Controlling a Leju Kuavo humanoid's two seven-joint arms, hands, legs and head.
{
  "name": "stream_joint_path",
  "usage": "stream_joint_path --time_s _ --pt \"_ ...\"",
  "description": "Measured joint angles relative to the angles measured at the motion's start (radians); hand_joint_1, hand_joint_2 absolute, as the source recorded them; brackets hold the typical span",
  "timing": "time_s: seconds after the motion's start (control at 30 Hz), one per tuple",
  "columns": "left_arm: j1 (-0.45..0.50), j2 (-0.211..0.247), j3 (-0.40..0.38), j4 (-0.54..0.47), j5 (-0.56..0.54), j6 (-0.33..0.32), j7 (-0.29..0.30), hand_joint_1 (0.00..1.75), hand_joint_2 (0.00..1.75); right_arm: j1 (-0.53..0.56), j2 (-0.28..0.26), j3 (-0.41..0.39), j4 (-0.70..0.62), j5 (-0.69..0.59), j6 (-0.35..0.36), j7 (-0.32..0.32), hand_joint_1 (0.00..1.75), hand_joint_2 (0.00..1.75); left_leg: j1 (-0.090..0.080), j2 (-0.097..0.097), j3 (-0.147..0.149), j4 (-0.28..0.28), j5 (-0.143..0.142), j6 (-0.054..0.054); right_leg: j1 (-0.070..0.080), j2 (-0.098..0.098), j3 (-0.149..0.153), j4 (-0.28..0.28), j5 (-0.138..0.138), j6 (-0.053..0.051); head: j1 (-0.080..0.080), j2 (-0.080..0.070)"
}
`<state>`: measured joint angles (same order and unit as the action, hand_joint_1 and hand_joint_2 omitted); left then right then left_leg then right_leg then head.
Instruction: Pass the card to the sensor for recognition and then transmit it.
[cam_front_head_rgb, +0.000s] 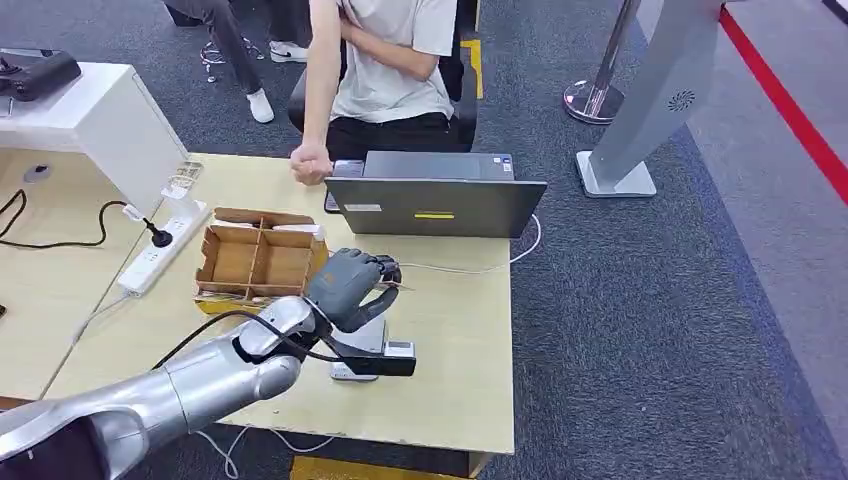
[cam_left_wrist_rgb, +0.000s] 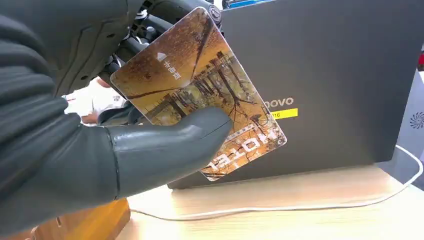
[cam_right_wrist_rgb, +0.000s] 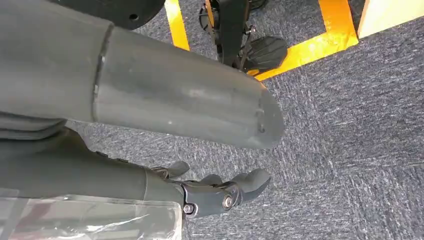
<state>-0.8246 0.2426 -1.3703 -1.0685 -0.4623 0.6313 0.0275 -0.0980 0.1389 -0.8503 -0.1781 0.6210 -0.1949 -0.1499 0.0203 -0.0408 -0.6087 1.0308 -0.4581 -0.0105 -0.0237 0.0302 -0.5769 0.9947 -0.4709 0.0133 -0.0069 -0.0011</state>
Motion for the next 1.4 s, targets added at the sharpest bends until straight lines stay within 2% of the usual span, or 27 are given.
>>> stream_joint_path --time_s 1.4 --pt "0.000 0.000 0.000 0.002 0.000 0.000 0.000 1.75 1.75 0.000 0.000 0.000 0.000 0.000 0.000 0.000 0.00 0.00 0.000 0.000 0.000 0.000 0.000 0.000 0.000 0.000 0.000 0.000 0.000 0.000 0.000 0.000"
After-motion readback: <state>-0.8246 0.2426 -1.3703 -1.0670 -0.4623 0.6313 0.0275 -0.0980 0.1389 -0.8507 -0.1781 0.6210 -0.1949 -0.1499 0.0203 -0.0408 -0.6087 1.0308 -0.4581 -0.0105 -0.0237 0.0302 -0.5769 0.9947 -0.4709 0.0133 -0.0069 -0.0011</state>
